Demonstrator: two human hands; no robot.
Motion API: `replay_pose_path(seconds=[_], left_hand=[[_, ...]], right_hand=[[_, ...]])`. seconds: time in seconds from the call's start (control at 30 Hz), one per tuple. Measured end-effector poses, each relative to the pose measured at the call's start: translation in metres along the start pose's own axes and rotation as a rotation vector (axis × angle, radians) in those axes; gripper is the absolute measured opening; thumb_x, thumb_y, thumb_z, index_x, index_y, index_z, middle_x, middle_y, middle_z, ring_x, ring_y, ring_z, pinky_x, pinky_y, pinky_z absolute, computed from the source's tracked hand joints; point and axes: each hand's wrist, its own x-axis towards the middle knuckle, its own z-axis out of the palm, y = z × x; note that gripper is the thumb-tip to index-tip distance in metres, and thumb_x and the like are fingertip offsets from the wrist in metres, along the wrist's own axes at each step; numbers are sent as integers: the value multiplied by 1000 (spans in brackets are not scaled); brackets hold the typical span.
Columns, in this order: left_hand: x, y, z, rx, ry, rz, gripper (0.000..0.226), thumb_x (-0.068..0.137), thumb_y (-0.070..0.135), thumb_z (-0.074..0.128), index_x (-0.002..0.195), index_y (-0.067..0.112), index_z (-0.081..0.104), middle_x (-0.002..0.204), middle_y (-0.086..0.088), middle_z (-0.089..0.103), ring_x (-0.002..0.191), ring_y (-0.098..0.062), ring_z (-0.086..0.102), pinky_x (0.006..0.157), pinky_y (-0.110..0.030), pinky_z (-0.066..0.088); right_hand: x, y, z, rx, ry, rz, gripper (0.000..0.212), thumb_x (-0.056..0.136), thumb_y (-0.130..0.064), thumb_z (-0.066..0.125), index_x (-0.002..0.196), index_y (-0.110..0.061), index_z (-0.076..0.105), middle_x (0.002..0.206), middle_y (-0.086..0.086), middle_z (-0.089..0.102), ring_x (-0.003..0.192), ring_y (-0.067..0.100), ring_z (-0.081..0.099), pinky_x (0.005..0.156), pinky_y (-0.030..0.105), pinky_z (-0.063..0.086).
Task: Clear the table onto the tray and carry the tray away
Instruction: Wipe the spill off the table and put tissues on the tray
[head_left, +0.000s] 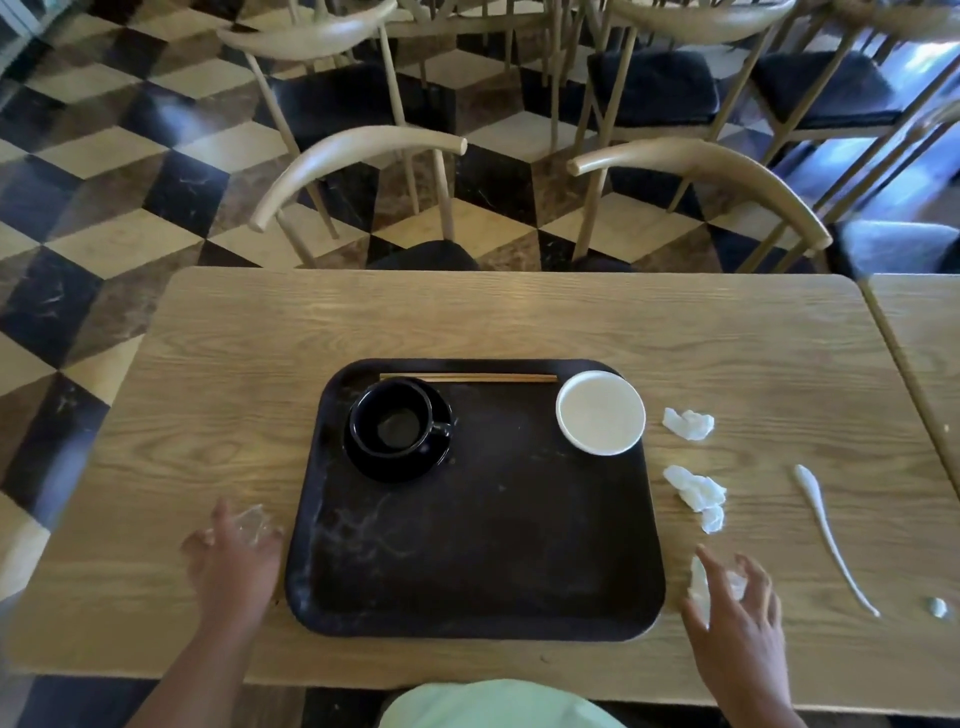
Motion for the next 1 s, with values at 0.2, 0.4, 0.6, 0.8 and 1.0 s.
replay_pose_path(seconds=[0.2,0.4,0.6,0.8,1.0], left_hand=[[10,-1,9,98,-27,-13,76,81,31,67,145,27,27,137,-23,45,128,-41,32,99,-55,34],[3,-11,14,132,41,37,58,80,28,67,132,27,41,116,-22,54,110,-39,43,83,-48,40],[4,-12,20,38,92,56,61,72,1,72,126,0,44,110,-30,59,105,-46,45,86,-51,40],[7,-8,17,23,50,-70,60,74,13,70,127,-4,50,125,-30,45,117,-47,40,95,-50,34],[-15,33,-8,-221,193,-1,95,68,13,85,141,-2,25,130,-32,45,125,-47,38,98,-55,38]], right_hand=[[3,2,3,-19,-45,-2,57,78,-21,79,130,-28,58,126,9,46,117,37,47,95,54,47],[8,-8,-2,29,-124,32,27,81,-17,75,101,-21,57,101,1,48,98,28,49,83,42,48],[16,-27,-16,141,-106,102,18,82,-13,64,90,-19,49,94,0,50,74,24,54,63,37,46],[39,-45,-34,223,25,110,52,82,-10,60,127,-25,40,110,2,34,65,24,56,55,36,45],[64,-55,-31,121,-52,17,65,85,-27,64,141,-42,32,127,4,31,69,16,64,53,38,55]])
